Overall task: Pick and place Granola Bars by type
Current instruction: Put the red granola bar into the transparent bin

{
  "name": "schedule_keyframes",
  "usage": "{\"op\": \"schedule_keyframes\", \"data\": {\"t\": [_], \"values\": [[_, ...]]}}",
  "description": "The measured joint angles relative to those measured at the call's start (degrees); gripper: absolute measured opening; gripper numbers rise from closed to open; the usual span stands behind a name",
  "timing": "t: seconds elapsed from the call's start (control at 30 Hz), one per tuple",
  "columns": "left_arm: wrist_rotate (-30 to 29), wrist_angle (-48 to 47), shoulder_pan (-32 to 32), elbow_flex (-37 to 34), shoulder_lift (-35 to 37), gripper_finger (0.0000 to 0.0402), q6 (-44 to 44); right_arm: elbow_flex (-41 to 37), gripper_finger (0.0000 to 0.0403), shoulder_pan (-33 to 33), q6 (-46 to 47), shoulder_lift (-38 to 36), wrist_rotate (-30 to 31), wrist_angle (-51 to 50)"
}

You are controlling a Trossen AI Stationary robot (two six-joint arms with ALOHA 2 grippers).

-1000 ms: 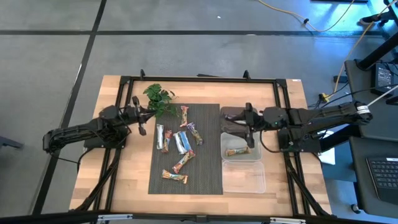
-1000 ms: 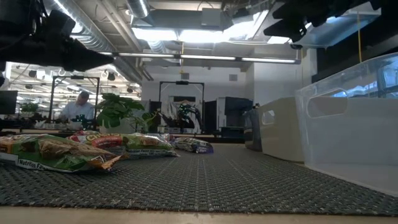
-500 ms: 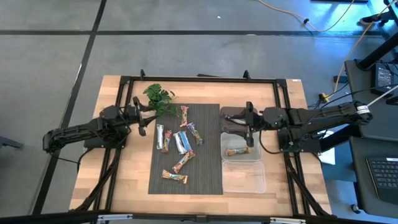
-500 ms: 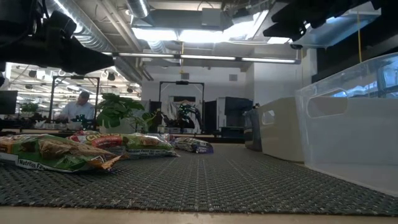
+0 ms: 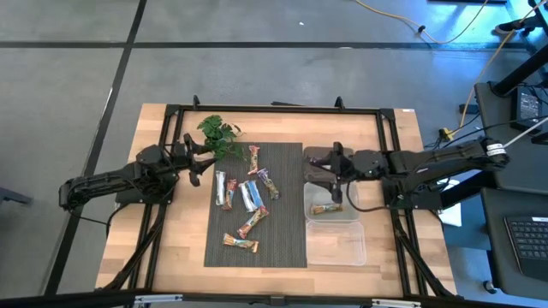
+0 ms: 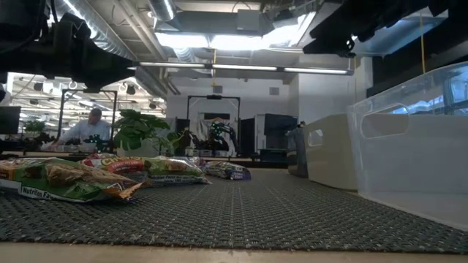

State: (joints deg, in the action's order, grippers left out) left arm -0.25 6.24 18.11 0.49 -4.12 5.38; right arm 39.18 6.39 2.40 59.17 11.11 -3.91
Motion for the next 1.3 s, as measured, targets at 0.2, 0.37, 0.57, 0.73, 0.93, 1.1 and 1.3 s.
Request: {"op": "schedule_keyframes", "data": {"t": [0.2,0.37,0.57,0.73,0.93,1.1,1.3], "values": [[-0.09,0.02,-0.02,0.00,0.00,0.0192,-1.89,0.00,0.0288,0.00,-2.04,3.54,-0.54,2.62],[-0.11,0.03,-0.01,0.00,0.00,0.0193,-1.65,2.85,0.0288,0.01,-4.49,9.79,-7.51,6.35],[-0.13,0.04,-0.01,0.00,0.00,0.0193,-1.65,15.82,0.0287,0.02,-12.02,22.74,-12.73,0.63],[-0.13,0.04,-0.02,0.00,0.00,0.0192,-1.65,29.12,0.0287,0.62,-20.39,34.25,-13.84,-7.64],[-0.13,0.00,0.00,0.00,0.00,0.0193,-1.63,40.94,0.0287,2.13,-25.11,47.31,-16.51,-12.46],[-0.13,-0.15,-0.01,0.00,0.00,0.0192,-1.54,47.16,0.0287,2.88,-25.40,56.26,-21.92,-12.44],[-0.13,-0.51,-0.01,0.00,0.00,0.0193,-0.12,50.03,0.0273,3.17,-25.39,63.27,-22.23,-12.33]]}}
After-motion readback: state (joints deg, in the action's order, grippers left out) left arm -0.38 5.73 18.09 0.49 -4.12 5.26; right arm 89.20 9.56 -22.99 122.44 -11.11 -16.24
